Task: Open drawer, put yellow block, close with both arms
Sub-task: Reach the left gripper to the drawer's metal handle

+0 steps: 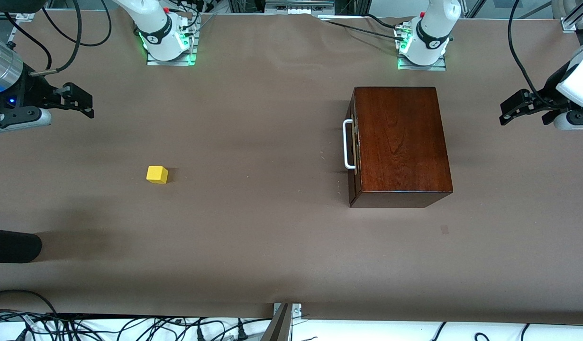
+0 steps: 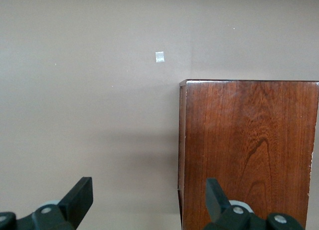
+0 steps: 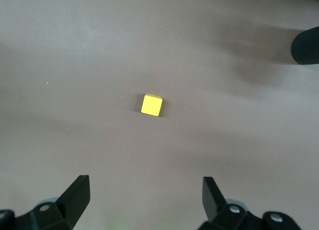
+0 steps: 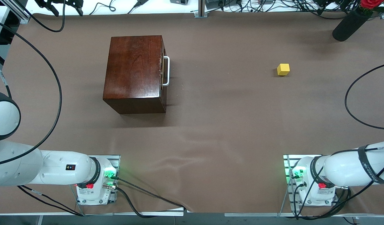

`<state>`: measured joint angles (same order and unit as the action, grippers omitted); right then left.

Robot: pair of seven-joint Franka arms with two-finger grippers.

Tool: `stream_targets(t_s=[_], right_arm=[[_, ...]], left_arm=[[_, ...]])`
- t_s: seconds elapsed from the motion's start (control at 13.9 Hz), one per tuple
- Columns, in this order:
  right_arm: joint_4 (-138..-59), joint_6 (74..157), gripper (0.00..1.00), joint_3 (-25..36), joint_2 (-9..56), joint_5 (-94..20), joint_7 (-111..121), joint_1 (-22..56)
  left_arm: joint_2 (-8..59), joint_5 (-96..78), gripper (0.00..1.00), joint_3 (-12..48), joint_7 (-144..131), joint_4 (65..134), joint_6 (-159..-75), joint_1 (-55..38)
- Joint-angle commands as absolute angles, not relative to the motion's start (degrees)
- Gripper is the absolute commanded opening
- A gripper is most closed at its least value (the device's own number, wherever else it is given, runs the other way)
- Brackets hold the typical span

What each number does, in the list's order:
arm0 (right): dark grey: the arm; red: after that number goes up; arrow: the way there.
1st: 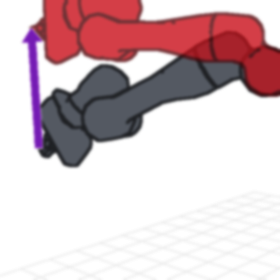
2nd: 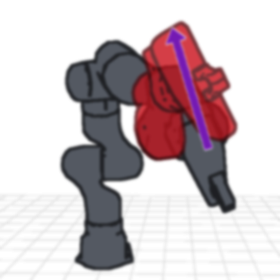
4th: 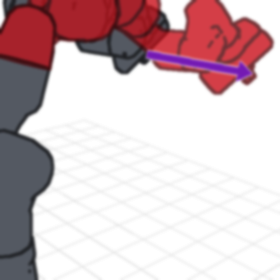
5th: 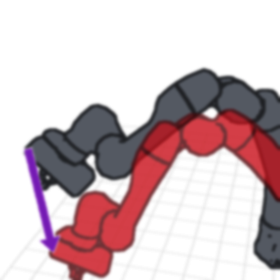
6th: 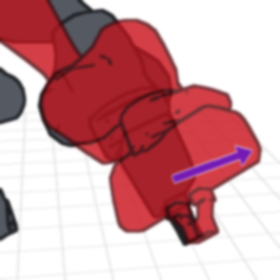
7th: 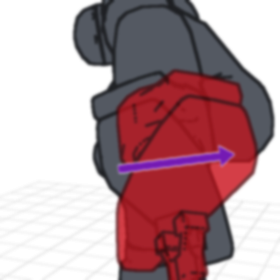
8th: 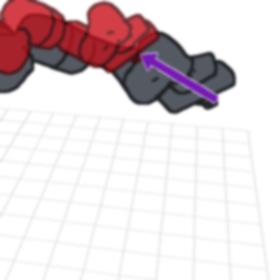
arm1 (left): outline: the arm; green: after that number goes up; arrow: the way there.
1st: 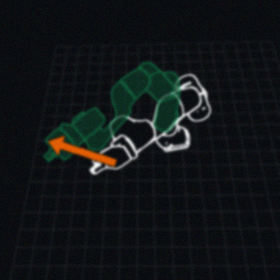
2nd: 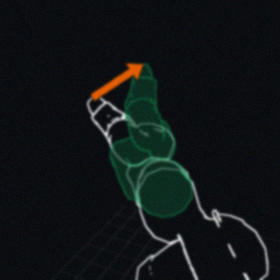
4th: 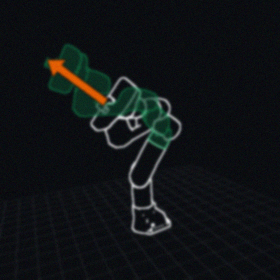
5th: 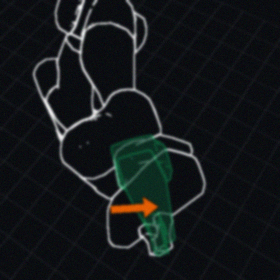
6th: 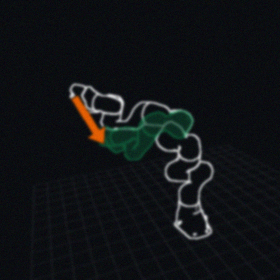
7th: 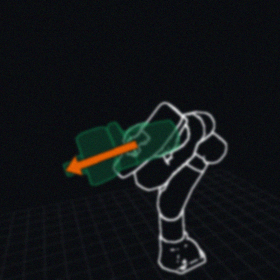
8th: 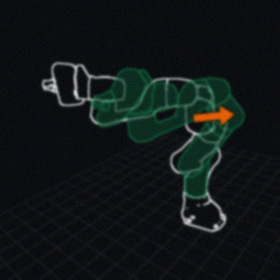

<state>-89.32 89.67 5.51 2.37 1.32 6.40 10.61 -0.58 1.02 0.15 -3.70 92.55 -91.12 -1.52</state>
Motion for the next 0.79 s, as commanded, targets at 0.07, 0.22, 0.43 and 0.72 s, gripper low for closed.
stream_targets(t_s=[0.07, 0.22, 0.43, 0.72], right_arm=[[-88.7, 89.6, 1.00, 5.4, 2.2, 1.0, 6.1, 10.6], [-88.7, 89.6, 1.00, 5.4, 2.2, 1.0, 6.1, 10.6], [-88.7, 89.6, 1.00, 5.4, 2.2, 1.0, 6.1, 10.6], [-88.7, 89.6, 1.00, 5.4, 2.2, 1.0, 6.0, 10.6]], left_arm=[[-1.3, 1.2, 1.00, 0.8, -2.4, 93.0, -91.7, -1.0], [-1.3, 1.2, 1.00, 0.8, -2.3, 93.1, -91.6, -0.9], [-0.6, 1.5, 1.00, 1.1, -2.5, 93.5, -91.1, -1.1], [-0.3, 1.4, 1.00, 3.1, -2.5, 93.6, -89.5, -1.5]])
